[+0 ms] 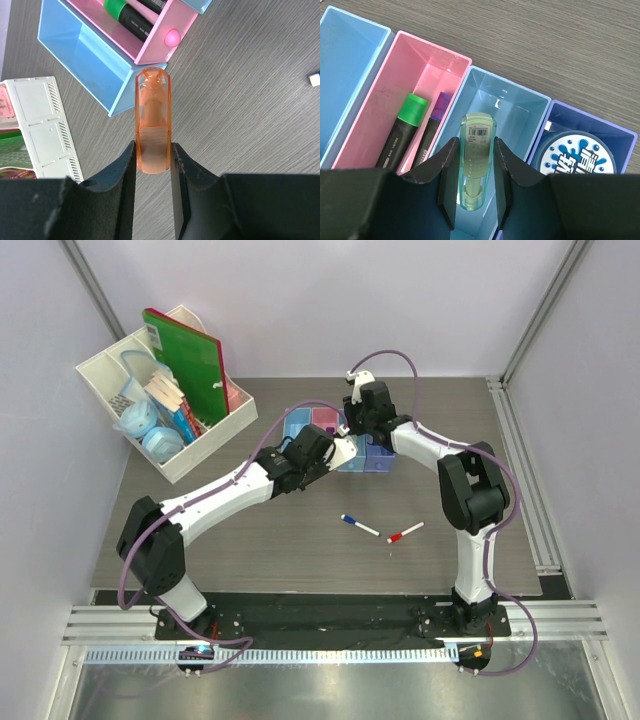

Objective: Sort the stationery into containers
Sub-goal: Place the pen in the storage box.

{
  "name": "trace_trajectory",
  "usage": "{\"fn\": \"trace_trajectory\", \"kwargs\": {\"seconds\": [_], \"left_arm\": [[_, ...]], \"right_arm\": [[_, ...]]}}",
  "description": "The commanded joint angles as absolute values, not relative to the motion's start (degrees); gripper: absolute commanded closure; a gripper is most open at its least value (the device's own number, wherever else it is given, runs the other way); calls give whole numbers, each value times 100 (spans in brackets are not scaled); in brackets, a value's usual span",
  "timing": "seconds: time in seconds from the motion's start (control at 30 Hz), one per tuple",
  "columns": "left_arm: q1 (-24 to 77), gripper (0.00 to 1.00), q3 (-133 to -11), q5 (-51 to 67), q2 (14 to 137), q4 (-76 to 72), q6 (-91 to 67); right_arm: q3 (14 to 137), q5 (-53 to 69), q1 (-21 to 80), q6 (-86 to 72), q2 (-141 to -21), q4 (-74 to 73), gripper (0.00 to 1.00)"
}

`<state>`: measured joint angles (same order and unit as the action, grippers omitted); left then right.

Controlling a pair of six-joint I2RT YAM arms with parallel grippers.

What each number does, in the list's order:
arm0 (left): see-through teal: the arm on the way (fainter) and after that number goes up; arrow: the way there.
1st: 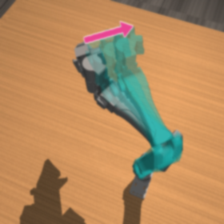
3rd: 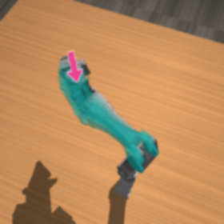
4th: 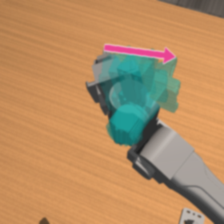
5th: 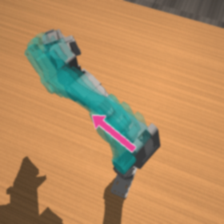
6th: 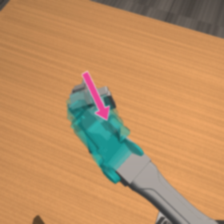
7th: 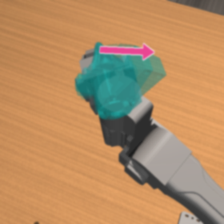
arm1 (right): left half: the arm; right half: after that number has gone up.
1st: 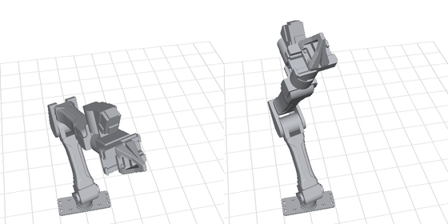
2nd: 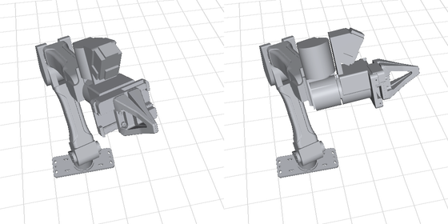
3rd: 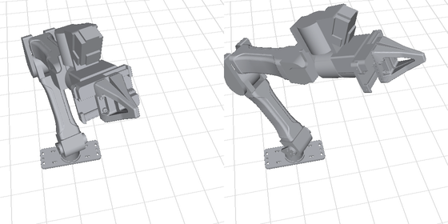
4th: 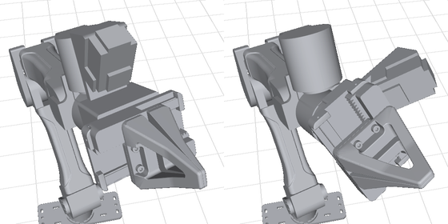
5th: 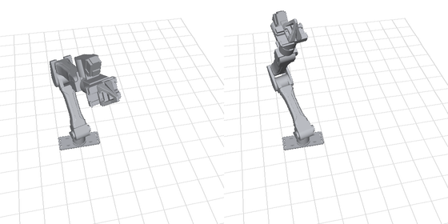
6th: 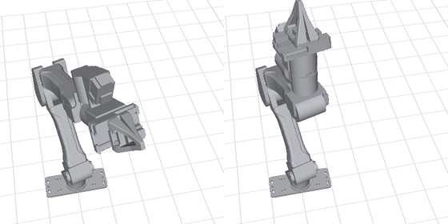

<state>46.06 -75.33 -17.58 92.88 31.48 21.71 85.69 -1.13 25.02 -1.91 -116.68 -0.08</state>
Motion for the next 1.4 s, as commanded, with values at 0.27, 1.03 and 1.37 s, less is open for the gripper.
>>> {"fn": "trace_trajectory", "kwargs": {"seconds": [0.27,1.03,1.37], "left_arm": [[4605,100,-7594,-1846,9088,2892,2259],[4605,100,-7559,-2004,9079,2734,2820],[4605,100,-8006,-2109,9281,2470,4129]], "right_arm": [[8912,-114,2558,-202,-11681,88,99],[8878,-351,2566,543,-10715,-905,41],[7701,-879,2505,2020,-8887,-2161,35]]}}
